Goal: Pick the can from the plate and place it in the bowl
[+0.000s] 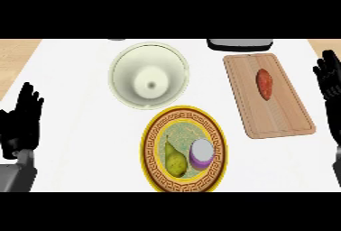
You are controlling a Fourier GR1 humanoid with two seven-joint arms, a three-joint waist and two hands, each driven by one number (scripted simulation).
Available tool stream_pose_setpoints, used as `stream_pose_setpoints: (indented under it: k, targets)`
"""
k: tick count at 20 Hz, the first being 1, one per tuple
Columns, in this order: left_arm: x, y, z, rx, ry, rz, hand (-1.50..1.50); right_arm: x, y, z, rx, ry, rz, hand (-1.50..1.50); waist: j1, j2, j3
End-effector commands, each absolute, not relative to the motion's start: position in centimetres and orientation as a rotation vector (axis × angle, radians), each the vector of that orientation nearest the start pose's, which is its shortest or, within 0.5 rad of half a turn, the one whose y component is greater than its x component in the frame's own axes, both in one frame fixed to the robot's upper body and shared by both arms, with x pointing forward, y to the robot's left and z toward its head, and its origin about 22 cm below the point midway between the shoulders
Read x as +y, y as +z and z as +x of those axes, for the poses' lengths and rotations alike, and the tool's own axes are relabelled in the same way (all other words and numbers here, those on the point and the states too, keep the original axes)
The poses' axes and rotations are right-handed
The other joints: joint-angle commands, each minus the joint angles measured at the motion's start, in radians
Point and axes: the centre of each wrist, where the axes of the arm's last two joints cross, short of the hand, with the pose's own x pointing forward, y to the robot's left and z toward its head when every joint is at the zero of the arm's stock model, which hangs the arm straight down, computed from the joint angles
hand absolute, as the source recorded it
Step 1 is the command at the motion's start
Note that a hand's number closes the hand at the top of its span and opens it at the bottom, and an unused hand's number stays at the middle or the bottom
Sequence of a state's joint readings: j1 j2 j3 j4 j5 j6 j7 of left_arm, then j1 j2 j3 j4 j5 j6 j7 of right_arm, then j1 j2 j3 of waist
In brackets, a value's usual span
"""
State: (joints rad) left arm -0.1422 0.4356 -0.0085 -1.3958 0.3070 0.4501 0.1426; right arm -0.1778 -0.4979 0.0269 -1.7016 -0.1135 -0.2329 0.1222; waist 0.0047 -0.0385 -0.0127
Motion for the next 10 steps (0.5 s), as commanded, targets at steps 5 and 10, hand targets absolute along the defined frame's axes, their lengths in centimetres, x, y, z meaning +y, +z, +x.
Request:
stream_pose_setpoints:
  k: [5,10]
  targets:
    - [30.1,6.5,29.1,-1.477,-0.111,0.194,0.00,-20.4,7.4,26.5,-1.599,0.373,0.130,1.50,0.021,0.048,0.014]
    - [29.2,5.3,29.0,-1.418,-0.188,0.040,0.00,-16.9,4.2,22.8,-1.802,0.594,0.006,-1.50,-0.010,0.041,0.013]
